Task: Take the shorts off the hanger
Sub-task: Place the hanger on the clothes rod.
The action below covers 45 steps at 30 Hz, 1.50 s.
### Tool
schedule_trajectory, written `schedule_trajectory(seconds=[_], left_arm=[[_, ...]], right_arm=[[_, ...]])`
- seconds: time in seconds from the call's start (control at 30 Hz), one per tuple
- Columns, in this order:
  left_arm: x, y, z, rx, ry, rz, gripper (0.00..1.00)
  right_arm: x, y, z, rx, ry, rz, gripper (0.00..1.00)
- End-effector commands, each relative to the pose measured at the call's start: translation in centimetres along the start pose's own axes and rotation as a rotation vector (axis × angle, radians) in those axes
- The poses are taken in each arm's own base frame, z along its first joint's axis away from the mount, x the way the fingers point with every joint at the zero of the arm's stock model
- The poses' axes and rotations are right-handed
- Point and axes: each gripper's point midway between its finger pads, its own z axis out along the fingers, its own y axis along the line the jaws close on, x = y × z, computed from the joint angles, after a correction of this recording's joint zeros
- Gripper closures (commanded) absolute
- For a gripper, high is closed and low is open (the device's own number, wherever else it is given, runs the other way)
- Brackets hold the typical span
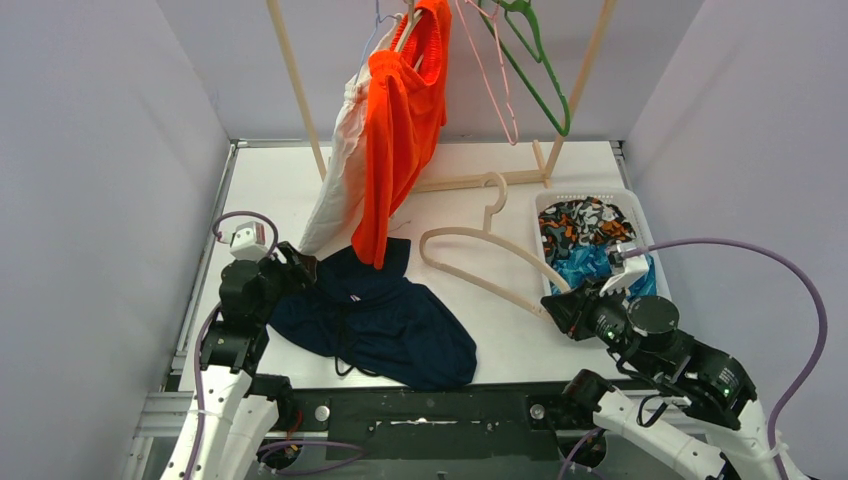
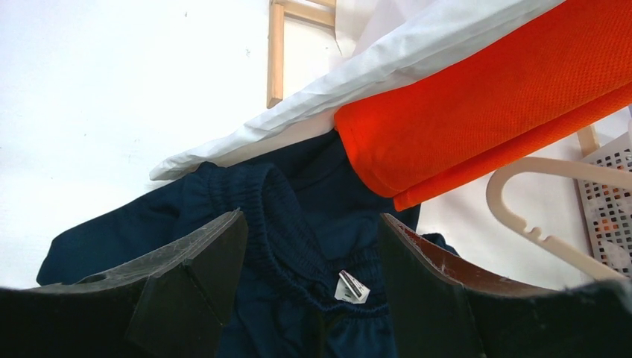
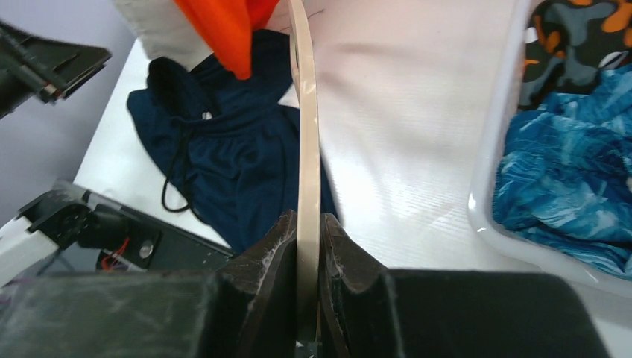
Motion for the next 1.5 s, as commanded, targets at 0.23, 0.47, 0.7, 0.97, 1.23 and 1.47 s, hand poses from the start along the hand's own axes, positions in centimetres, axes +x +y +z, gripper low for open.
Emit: schedule_trajectory(seconds=[0.23, 0.47, 0.7, 0.97, 1.23, 1.47], left_arm=[[-2.6, -0.9, -0.1, 0.021, -0.071, -0.017, 0.36], [-2.7, -0.9, -0.2, 0.022, -0.074, -0.019, 0.36], [-2.6, -0.8, -0.1, 0.02, -0.072, -0.02, 0.36], [-2.6, -0.6, -0.1, 0.011, -0.071, -0.021, 0.36], [-2.8, -0.9, -0.3, 0.026, -0.078, -0.022, 0.36], [-2.7, -1.2, -0.4, 0.044, -0.077, -0.022, 0.36]], right_arm=[[-5.4, -0.3, 4.2, 0.095, -0.241, -0.033, 1.0], [-5.8, -1.3, 6.3, 0.156, -0.3, -0.05, 1.0], [-5.2, -1.3, 7.8, 0.215, -0.313, -0.117, 1.0], [-4.2, 1.6, 7.2, 0.4, -0.381, -0.33, 1.0], [-3.7, 4.6, 6.9, 0.387, -0.405, -0.376, 1.0], [-5.1, 5.1, 6.6, 0.434, -0.461, -0.317, 1.0]])
